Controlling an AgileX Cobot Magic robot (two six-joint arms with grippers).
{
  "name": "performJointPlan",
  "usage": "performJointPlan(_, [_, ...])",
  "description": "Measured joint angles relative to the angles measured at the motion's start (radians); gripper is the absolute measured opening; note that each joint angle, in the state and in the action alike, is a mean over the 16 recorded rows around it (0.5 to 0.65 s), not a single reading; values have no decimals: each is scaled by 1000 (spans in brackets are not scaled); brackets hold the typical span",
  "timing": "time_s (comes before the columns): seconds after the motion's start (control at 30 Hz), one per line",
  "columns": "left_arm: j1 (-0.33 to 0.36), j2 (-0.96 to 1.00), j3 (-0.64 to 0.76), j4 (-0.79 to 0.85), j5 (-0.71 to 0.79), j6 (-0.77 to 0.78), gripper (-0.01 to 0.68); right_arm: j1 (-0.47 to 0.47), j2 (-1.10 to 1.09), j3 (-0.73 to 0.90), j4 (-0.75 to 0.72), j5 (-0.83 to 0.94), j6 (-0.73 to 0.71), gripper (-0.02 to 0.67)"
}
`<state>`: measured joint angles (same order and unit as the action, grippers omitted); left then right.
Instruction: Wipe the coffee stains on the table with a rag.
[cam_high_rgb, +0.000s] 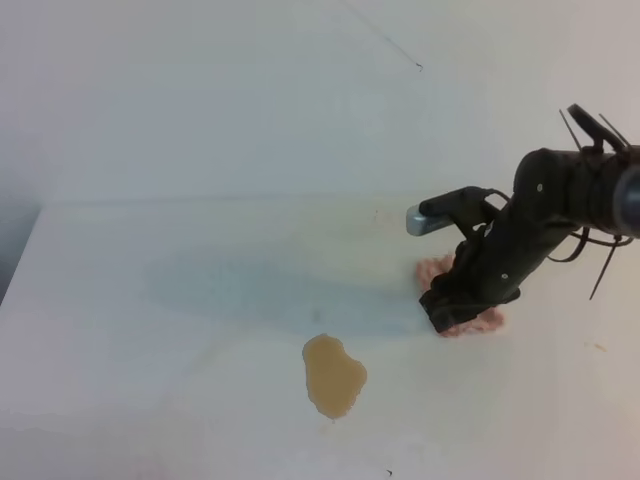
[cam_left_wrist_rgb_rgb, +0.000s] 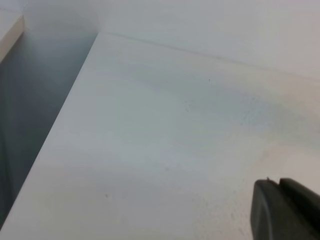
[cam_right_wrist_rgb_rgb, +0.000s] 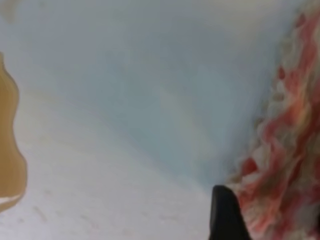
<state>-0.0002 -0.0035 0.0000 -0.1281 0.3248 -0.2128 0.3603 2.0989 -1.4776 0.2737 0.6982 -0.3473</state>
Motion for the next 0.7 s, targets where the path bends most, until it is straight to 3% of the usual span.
performJointPlan(0.27, [0, -7, 14, 0, -5, 0, -1, 0, 44, -15, -43, 34, 3, 156])
performJointPlan(0.47, [0, -9, 17, 0, -6, 0, -1, 5, 49, -34, 14, 92, -57, 27])
performJointPlan(0.7, [0, -2, 8, 0, -3, 0, -1, 47, 40, -52, 149, 156, -155, -3])
